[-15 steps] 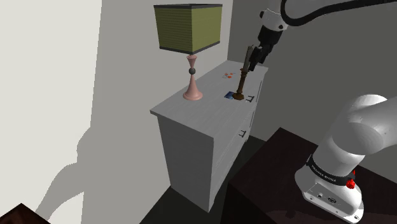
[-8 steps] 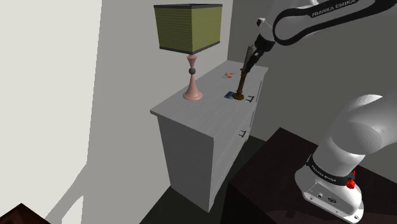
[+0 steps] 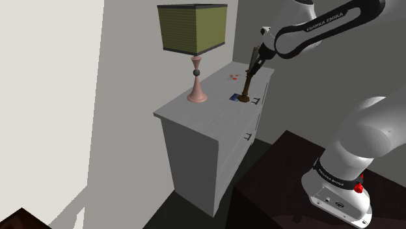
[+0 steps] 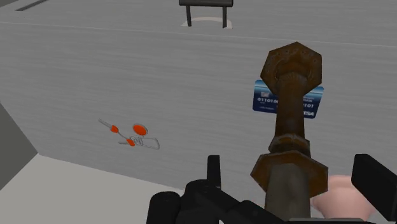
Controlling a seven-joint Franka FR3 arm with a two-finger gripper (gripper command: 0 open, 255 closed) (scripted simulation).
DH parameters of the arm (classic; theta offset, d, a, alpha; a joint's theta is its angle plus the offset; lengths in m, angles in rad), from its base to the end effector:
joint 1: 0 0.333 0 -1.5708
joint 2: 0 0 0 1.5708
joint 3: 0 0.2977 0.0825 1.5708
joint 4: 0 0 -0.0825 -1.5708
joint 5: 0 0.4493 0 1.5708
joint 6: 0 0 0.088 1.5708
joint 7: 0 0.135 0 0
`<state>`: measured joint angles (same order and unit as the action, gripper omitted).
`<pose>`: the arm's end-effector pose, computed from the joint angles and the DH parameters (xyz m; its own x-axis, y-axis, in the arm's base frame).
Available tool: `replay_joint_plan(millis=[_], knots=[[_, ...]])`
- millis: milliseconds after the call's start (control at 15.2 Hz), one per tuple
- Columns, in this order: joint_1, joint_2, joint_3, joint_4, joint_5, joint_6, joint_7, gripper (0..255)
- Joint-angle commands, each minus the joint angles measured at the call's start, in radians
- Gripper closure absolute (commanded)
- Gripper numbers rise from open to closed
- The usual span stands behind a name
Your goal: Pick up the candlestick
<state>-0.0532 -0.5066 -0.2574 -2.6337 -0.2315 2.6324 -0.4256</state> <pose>0.4755 -0.1403 0.3833 0.8604 0.3137 0.4017 0.2211 -0.9398 0.2605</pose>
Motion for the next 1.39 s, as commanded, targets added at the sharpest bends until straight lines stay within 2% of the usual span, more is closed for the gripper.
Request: replay_joint_plan(millis=[0,198,264,858,1320], knots=[[-0.002,0.018,-0.004,-0.018,-0.004,0.037,0.002,0],[-0.003,0.031,-0.006,-0.031,-0.007,0.063,0.003,0],[-0.004,0.031,-0.006,-0.032,-0.007,0.064,0.004,255],[-0.003,0.031,-0.006,-0.031,-0.007,0.063,0.003,255],[0.004,-0.020,0.004,0.030,0.006,-0.049,-0.004,255]])
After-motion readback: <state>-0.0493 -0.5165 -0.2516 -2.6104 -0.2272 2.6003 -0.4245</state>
